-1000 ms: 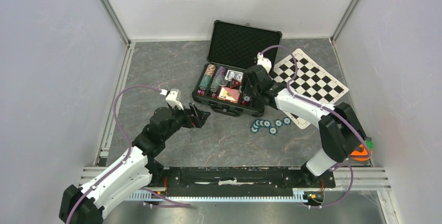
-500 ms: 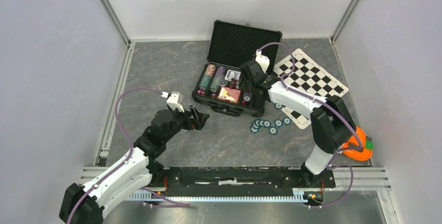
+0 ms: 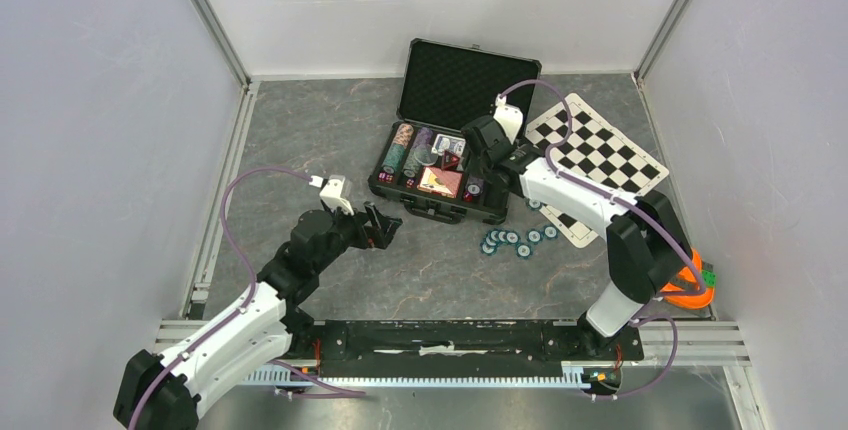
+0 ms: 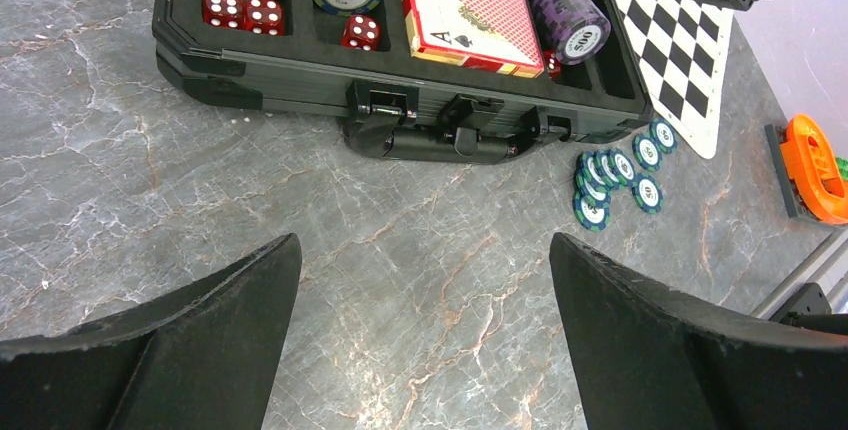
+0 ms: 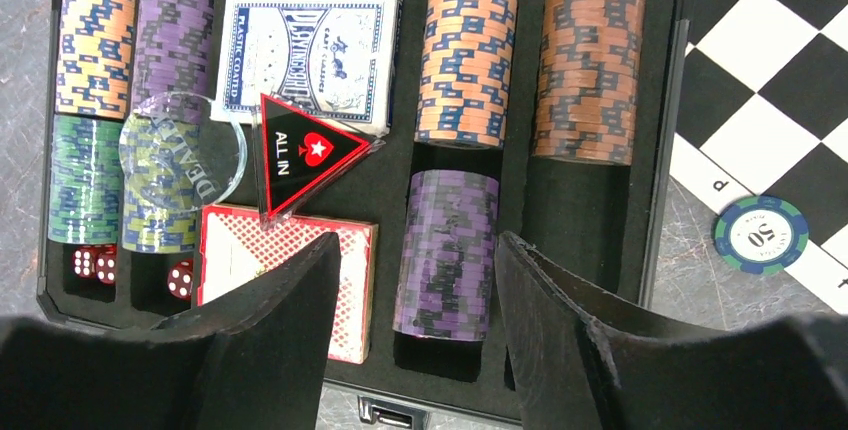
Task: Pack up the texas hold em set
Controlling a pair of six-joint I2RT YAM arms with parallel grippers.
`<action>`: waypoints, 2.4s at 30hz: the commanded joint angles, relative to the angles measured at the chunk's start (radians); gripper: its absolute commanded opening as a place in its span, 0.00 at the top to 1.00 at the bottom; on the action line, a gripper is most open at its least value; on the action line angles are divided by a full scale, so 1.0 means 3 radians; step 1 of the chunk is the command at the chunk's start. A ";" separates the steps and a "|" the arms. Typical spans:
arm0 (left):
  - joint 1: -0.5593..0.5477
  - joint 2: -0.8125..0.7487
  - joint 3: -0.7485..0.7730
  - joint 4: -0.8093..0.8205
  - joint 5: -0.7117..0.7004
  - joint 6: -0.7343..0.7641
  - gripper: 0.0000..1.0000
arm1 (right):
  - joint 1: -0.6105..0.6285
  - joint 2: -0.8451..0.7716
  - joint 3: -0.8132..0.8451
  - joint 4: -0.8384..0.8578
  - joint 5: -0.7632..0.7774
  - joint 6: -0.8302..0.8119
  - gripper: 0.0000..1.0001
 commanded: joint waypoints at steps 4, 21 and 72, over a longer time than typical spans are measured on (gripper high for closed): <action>0.0006 0.0006 -0.0016 0.0172 -0.0050 0.0080 0.00 | 0.0068 0.0074 -0.0032 -0.0021 -0.0046 0.0080 0.38; 0.0006 0.0070 -0.0006 0.0188 -0.0025 0.0065 0.00 | 0.0142 0.0080 -0.0131 -0.0228 0.0046 0.0221 0.40; 0.0006 0.0162 0.0009 0.0203 -0.0020 0.0086 0.00 | 0.0207 -0.0196 -0.0332 0.0534 0.0339 -0.0072 0.63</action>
